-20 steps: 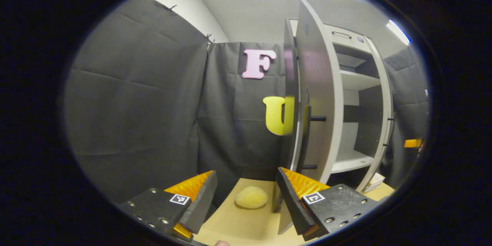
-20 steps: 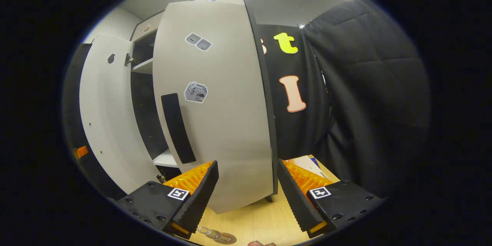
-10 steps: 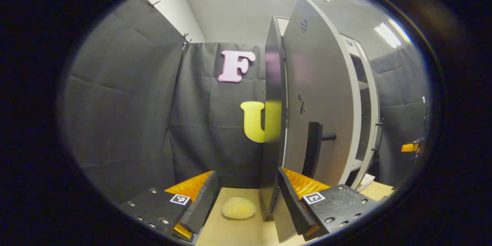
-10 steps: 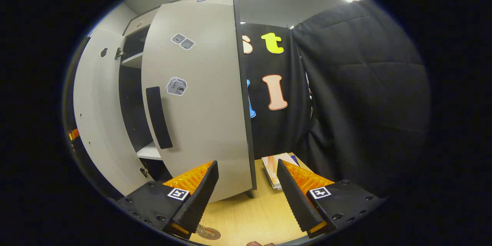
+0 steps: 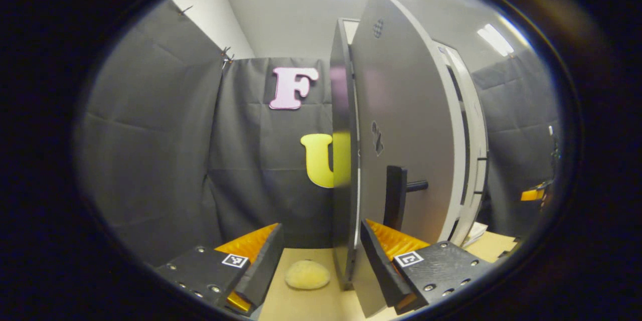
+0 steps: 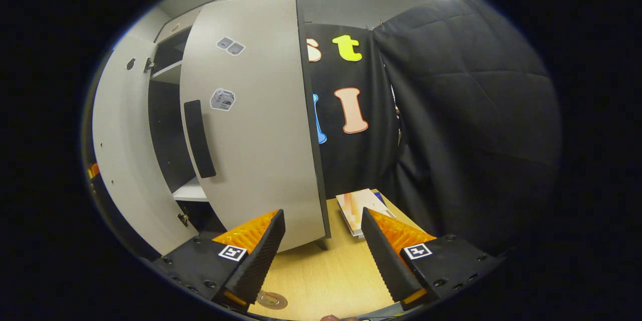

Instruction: Grasp the bottle in the cabinet with the left hand and place it on the coaster, then close the right door with the right hand and the left door with the left hand.

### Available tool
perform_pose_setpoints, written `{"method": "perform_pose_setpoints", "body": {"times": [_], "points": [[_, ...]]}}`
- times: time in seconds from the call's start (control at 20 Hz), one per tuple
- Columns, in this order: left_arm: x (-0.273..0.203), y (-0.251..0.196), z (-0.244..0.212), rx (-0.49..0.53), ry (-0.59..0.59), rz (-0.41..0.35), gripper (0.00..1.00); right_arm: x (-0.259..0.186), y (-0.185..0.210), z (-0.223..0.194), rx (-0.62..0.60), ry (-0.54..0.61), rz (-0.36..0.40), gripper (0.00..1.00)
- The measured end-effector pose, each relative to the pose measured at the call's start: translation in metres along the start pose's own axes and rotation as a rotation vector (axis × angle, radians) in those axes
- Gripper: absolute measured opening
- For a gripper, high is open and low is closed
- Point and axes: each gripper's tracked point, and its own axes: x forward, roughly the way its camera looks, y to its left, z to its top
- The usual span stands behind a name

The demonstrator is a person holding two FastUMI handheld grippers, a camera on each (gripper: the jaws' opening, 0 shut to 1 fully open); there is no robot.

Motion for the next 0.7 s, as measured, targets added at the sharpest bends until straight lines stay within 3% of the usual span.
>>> {"method": "perform_pose_setpoints", "body": {"times": [0.2,0.45,0.7], "points": [[-0.002,-0.027,-0.001,-0.037,-0.006,-0.036,0.88,-0.005,0.001,-0.013,0.006,0.007,0.013,0.98],[-0.004,-0.061,0.003,-0.011,-0.029,-0.014,0.90,-0.011,-0.013,-0.012,-0.003,-0.018,-0.022,0.97],[0.007,-0.110,0.002,-0.018,-0.050,-0.054,0.91,-0.020,-0.023,-0.016,0.014,-0.012,-0.037,0.98]]}}
